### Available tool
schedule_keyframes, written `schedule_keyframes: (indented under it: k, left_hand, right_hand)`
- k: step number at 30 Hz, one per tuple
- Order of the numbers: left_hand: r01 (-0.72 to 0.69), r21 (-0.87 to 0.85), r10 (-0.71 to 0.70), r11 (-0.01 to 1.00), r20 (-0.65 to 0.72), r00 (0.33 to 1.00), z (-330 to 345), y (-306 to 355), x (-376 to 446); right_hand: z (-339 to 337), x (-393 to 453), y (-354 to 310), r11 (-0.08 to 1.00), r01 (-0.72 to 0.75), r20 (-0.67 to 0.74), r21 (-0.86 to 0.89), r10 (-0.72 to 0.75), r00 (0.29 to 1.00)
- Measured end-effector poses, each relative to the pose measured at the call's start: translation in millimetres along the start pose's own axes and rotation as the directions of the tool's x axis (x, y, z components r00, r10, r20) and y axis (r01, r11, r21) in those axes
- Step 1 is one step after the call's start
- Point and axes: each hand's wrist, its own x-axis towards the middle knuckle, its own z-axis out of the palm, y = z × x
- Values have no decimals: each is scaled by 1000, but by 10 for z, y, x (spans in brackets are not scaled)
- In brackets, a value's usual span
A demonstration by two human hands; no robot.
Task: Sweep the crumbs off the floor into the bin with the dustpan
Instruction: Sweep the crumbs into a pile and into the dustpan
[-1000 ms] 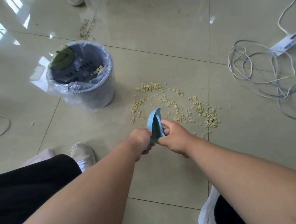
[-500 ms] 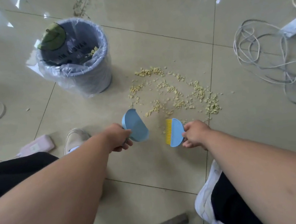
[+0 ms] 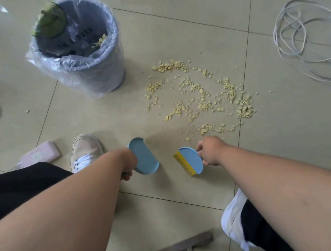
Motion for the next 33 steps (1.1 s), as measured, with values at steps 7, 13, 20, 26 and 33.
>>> schedule_keyframes:
  k: [7, 13, 20, 26, 33]
  left_hand:
    - [10, 10, -10, 1000, 8, 1000, -41, 7, 8]
    - [-32, 108, 28, 994, 39, 999, -63, 28, 4]
    - [-41, 74, 38, 996, 42, 998, -58, 42, -70]
    - [-25, 114, 20, 993, 48, 999, -55, 21, -31]
    - [-42, 110, 39, 993, 24, 999, -24, 16, 29]
  right_hand:
    - [-261, 236, 208, 990, -107, -315, 89, 130, 940]
    - [-483, 261, 369, 961, -167, -465, 219, 253, 848]
    - [-338, 159, 194, 978, 36, -202, 207, 7, 979]
    - [139, 71, -1, 958, 130, 161, -256, -90, 983]
    - [-237, 287, 295, 954, -52, -97, -294, 24, 995]
